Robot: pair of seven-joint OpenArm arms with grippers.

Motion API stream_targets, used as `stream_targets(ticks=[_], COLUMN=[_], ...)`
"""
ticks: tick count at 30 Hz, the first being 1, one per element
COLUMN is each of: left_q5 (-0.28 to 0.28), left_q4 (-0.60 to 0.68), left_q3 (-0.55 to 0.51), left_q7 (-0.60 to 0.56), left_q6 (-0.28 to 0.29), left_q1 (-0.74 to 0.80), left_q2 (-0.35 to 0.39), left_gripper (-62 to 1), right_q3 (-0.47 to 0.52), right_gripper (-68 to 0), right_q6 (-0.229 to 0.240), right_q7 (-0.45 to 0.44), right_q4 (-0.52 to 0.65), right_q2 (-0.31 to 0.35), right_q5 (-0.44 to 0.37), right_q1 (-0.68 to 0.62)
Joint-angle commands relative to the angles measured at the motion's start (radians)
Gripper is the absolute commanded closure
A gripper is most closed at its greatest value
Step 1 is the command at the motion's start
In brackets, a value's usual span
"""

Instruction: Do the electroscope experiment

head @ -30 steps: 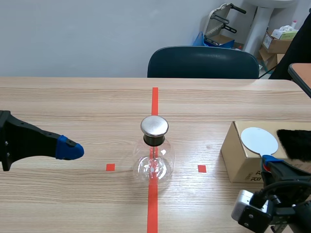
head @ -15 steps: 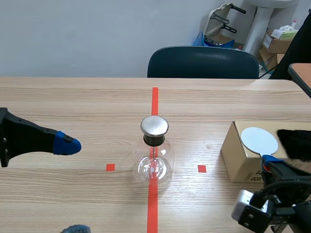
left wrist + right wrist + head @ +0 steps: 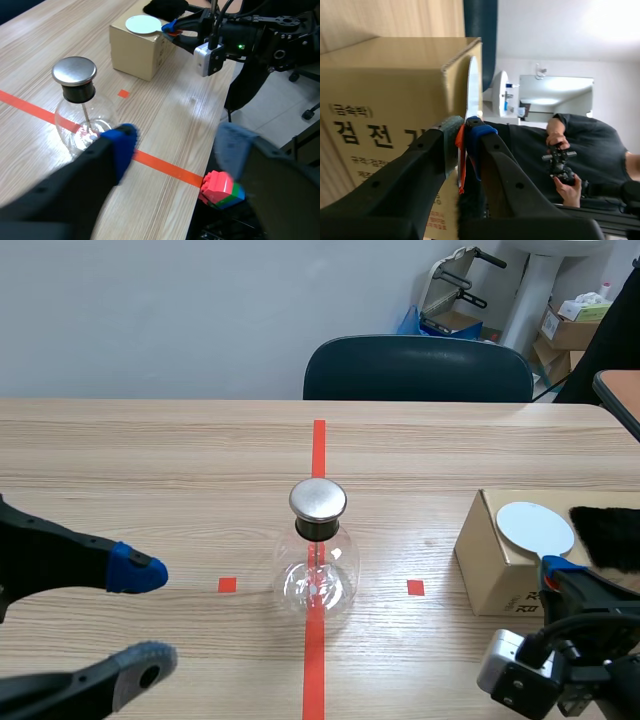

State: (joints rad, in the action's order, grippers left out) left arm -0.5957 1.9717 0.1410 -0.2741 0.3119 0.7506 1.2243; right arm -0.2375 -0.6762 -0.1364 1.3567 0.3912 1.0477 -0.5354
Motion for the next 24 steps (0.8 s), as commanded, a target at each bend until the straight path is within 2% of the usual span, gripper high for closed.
stream_targets(ticks=[1, 6, 11, 14, 18, 21, 24], left_q5=[-0.006, 0.004, 0.039, 0.045, 0.103, 0.140, 0.149], left_q4=[-0.003, -0.025, -0.058, -0.105, -0.180, -0.246, -0.320], left_q3=[0.005, 0.005, 0.038, 0.103, 0.225, 0.312, 0.385], left_q7=[-0.021, -0.033, -0.051, -0.050, -0.044, -0.043, -0.043], left_q6=[-0.012, -0.014, -0.037, -0.040, -0.041, -0.069, -0.083], left_q1=[0.002, -0.001, -0.032, -0.099, -0.215, -0.299, -0.378], left_q2=[-0.031, -0.073, -0.116, -0.148, -0.198, -0.240, -0.281], left_gripper=[-27.2, -20.2, -10.2, -6.7, -5.5, -5.4, -4.0], right_q3=[0.008, 0.008, -0.018, -0.064, -0.142, -0.202, -0.264], right_gripper=[-1.5, -1.5, -1.8, -1.8, -1.8, -1.8, -1.8], right_q6=[-0.025, -0.028, -0.028, -0.028, -0.043, -0.043, -0.042], right_q7=[0.011, 0.062, 0.130, 0.185, 0.275, 0.346, 0.418], right_q4=[0.039, 0.122, 0.178, 0.179, 0.179, 0.179, 0.179], right_q2=[0.017, 0.022, 0.021, 0.018, 0.019, 0.019, 0.019], right_q5=[0.000, 0.004, 0.072, 0.109, 0.156, 0.194, 0.235], right_q1=[0.002, -0.002, 0.005, 0.024, 0.060, 0.090, 0.118])
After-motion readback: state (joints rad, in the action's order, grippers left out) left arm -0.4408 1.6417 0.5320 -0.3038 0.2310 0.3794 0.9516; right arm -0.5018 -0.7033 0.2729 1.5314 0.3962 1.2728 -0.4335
